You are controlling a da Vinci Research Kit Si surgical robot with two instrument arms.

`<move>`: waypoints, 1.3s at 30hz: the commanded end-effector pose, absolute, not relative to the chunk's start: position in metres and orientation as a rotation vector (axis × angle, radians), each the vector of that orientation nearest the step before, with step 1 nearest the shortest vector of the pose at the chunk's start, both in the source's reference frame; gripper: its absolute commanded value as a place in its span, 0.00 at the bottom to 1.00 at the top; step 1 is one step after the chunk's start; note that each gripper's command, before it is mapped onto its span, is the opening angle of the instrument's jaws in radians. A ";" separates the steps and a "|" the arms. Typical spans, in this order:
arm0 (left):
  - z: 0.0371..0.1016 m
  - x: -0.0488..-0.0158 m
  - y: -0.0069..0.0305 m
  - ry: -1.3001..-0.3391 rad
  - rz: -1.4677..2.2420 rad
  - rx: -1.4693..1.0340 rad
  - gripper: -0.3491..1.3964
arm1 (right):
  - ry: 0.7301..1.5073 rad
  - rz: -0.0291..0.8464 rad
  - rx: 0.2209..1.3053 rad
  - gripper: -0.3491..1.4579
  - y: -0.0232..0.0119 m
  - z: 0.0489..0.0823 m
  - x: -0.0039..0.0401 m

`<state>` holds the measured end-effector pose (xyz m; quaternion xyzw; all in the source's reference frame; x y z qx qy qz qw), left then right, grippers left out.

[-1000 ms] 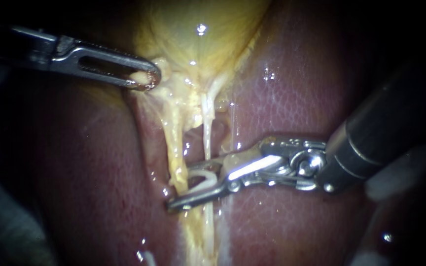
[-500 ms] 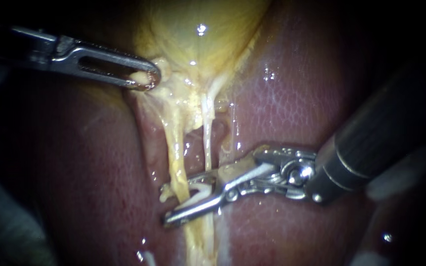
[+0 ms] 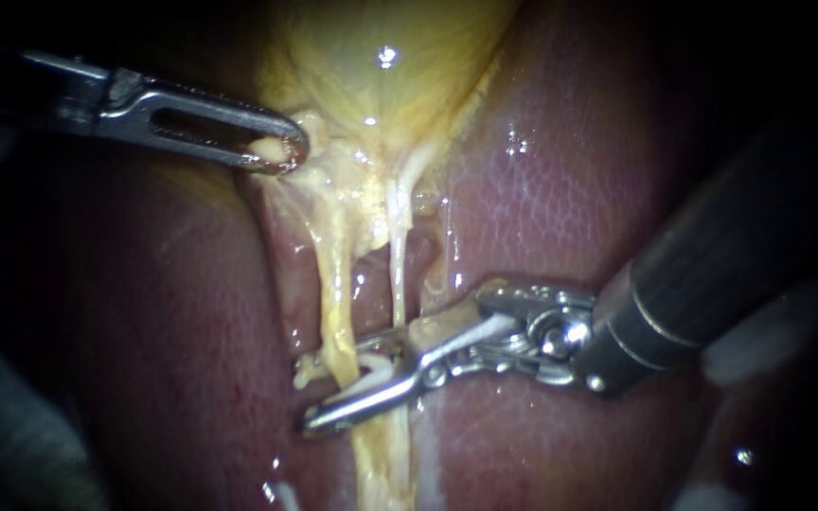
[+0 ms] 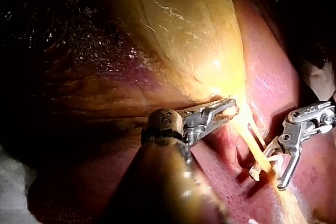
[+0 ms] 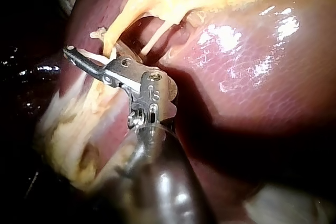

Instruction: Clipping first clip left tube

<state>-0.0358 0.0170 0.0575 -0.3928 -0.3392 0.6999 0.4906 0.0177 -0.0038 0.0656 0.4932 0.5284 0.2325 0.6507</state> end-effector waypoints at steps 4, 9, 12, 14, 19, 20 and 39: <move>0.0575 -0.0358 0.0170 -0.823 1.700 -0.954 0.00 | 1.199 0.527 1.121 0.47 -0.0039 0.0654 0.0181; 0.0575 -0.0357 0.0170 -0.824 1.700 -0.954 0.00 | 1.201 0.524 1.125 0.47 -0.0044 0.0649 0.0183; 0.0574 -0.0357 0.0170 -0.824 1.700 -0.954 0.00 | 1.203 0.520 1.130 0.47 -0.0048 0.0643 0.0184; 0.0574 -0.0357 0.0170 -0.824 1.700 -0.954 0.00 | 1.205 0.517 1.134 0.47 -0.0051 0.0639 0.0185; 0.0574 -0.0357 0.0170 -0.824 1.700 -0.954 0.00 | 1.216 0.513 1.147 0.47 -0.0057 0.0624 0.0188; 0.0574 -0.0356 0.0170 -0.825 1.700 -0.954 0.00 | 1.218 0.512 1.151 0.47 -0.0057 0.0621 0.0188; 0.0574 -0.0356 0.0170 -0.825 1.700 -0.954 0.00 | 1.221 0.510 1.162 0.30 -0.0050 0.0613 0.0184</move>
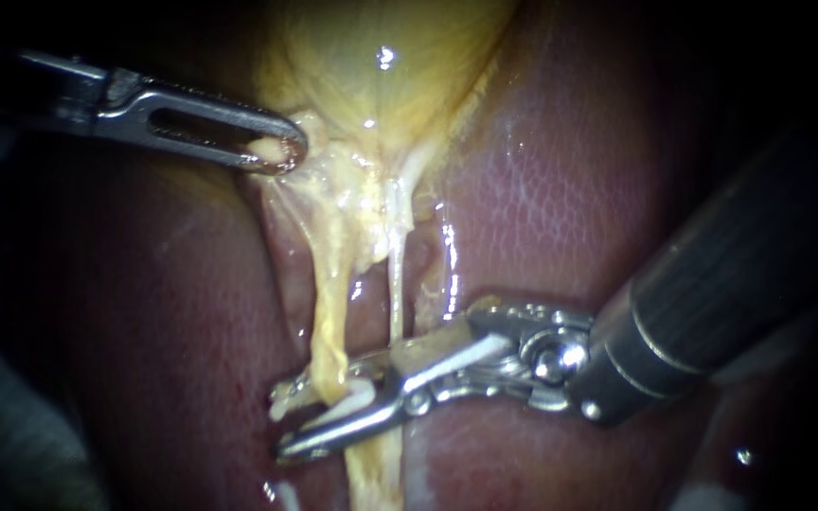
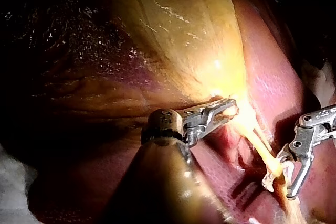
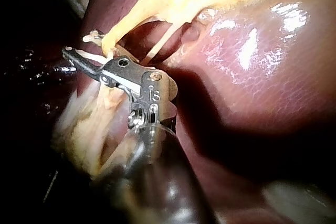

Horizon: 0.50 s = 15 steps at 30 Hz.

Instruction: Clipping first clip left tube

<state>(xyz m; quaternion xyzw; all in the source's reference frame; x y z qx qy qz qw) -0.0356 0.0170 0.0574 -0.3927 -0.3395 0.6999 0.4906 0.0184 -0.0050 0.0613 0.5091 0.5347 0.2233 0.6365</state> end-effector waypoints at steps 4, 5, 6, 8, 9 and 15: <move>0.0574 -0.0356 0.0171 -0.825 1.700 -0.954 0.00 | 1.221 0.509 1.163 0.17 -0.0051 0.0613 0.0182; 0.0574 -0.0356 0.0171 -0.825 1.700 -0.954 0.00 | 1.221 0.509 1.163 0.14 -0.0051 0.0613 0.0182; 0.0574 -0.0356 0.0171 -0.825 1.700 -0.954 0.00 | 1.221 0.508 1.164 0.12 -0.0051 0.0613 0.0181; 0.0574 -0.0356 0.0171 -0.825 1.700 -0.954 0.00 | 1.221 0.508 1.164 0.03 -0.0051 0.0613 0.0181; 0.0574 -0.0356 0.0171 -0.825 1.700 -0.954 0.00 | 1.215 0.517 1.171 0.00 -0.0051 0.0613 0.0181; 0.0574 -0.0356 0.0171 -0.825 1.700 -0.954 0.00 | 1.189 0.555 1.207 0.00 -0.0055 0.0615 0.0180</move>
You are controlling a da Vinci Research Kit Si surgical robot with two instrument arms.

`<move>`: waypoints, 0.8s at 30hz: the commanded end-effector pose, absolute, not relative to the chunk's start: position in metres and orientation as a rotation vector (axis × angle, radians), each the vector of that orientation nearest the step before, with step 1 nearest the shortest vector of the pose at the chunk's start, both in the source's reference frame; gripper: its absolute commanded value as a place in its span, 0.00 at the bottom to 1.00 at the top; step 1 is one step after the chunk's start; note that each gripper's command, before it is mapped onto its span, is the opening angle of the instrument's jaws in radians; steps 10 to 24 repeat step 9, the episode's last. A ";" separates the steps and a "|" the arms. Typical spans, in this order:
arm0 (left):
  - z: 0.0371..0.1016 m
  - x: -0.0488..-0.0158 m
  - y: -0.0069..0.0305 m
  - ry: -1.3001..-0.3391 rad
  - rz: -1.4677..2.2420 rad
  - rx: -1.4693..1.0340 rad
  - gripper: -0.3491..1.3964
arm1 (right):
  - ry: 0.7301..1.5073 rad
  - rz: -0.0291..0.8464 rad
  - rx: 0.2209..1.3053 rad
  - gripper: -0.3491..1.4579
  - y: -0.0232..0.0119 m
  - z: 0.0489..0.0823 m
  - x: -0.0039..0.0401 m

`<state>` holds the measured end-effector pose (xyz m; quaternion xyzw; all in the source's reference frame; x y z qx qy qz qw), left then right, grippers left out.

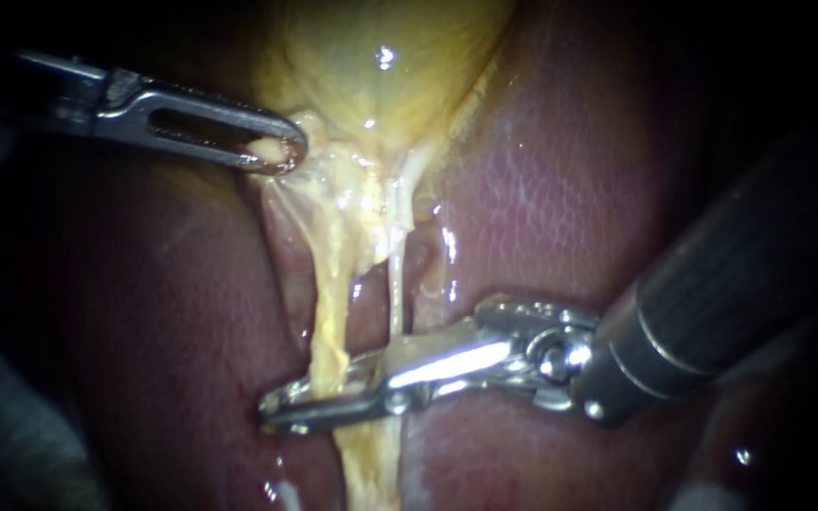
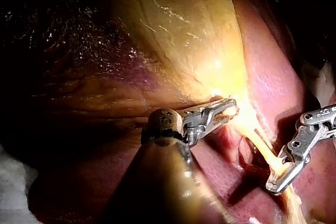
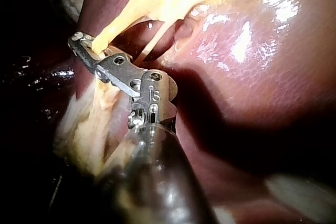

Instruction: Clipping first clip left tube

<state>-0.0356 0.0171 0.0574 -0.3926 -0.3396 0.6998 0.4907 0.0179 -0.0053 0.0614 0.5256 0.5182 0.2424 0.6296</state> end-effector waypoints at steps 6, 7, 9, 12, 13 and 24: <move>0.0574 -0.0356 0.0171 -0.825 1.700 -0.954 0.00 | 1.188 0.554 1.206 0.00 -0.0056 0.0616 0.0180; 0.0574 -0.0356 0.0171 -0.825 1.700 -0.954 0.00 | 1.188 0.554 1.206 0.00 -0.0055 0.0617 0.0179; 0.0574 -0.0356 0.0171 -0.825 1.700 -0.954 0.00 | 1.188 0.554 1.206 0.00 -0.0055 0.0617 0.0179; 0.0574 -0.0356 0.0171 -0.825 1.700 -0.954 0.00 | 1.188 0.554 1.206 0.00 -0.0055 0.0617 0.0179; 0.0574 -0.0356 0.0171 -0.825 1.700 -0.954 0.00 | 1.188 0.554 1.206 0.00 -0.0055 0.0617 0.0179; 0.0574 -0.0356 0.0171 -0.825 1.700 -0.954 0.00 | 1.188 0.554 1.206 0.00 -0.0055 0.0617 0.0179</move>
